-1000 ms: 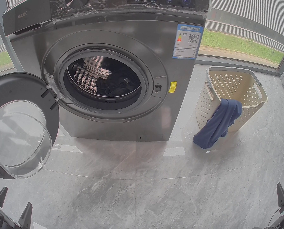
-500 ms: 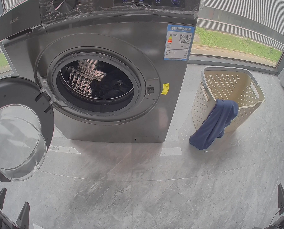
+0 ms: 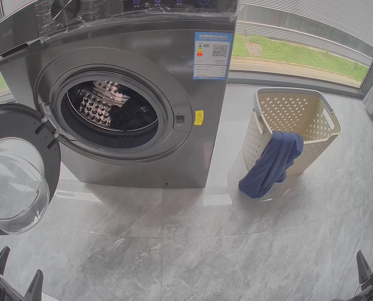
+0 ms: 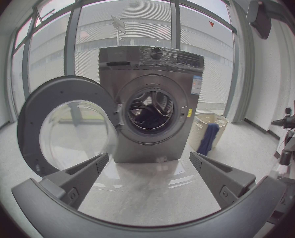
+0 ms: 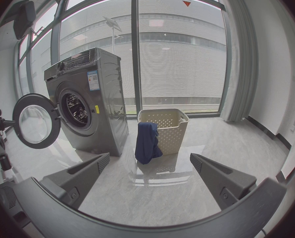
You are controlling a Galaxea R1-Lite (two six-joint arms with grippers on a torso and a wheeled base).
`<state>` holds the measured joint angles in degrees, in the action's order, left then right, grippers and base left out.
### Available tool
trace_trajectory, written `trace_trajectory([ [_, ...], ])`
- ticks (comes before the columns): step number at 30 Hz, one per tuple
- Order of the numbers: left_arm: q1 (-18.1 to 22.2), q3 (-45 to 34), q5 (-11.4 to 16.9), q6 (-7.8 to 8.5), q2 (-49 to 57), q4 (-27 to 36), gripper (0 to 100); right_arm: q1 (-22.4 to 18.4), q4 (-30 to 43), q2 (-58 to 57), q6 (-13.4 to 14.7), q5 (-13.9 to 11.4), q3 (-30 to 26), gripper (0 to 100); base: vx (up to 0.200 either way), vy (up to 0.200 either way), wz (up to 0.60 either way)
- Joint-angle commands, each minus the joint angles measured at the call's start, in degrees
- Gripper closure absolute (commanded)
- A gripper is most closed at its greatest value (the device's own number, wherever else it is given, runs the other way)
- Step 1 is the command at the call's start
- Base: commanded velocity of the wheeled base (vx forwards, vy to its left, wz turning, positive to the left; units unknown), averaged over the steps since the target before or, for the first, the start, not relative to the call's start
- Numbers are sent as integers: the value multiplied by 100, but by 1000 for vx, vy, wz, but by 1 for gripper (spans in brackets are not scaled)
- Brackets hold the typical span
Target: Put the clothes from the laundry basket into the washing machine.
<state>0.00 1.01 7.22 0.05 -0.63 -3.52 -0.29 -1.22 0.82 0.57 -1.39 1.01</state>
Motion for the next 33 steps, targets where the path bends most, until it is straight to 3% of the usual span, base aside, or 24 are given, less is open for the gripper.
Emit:
trace_trajectory([
  [1,-18,-101,-317,57,63,71,0,12,78,-55,39,-72,31,0,0,-200,0],
  [2,-18,-101,-317,57,63,71,0,12,78,-55,48,-63,31,0,0,-200,0],
  [3,18,-101,-748,241,63,335,0,12,78,-47,118,288,31,0,0,-200,0],
  [4,18,-101,-748,241,63,335,0,12,78,-47,118,288,31,0,0,-200,0],
  [5,9,-75,-766,145,63,493,0,3,104,-38,110,719,39,0,0,0,0],
  [6,9,-84,-739,118,63,449,0,3,113,-38,110,798,39,0,0,0,0],
  [11,-18,-92,-687,92,63,379,0,12,34,-55,127,42,4,0,0,0,0],
  [16,0,-92,-687,65,63,379,0,12,113,-38,-57,148,-101,0,0,-120,0],
  [33,-18,-92,-687,74,63,370,0,20,104,-55,-92,130,-101,0,0,-200,0],
])
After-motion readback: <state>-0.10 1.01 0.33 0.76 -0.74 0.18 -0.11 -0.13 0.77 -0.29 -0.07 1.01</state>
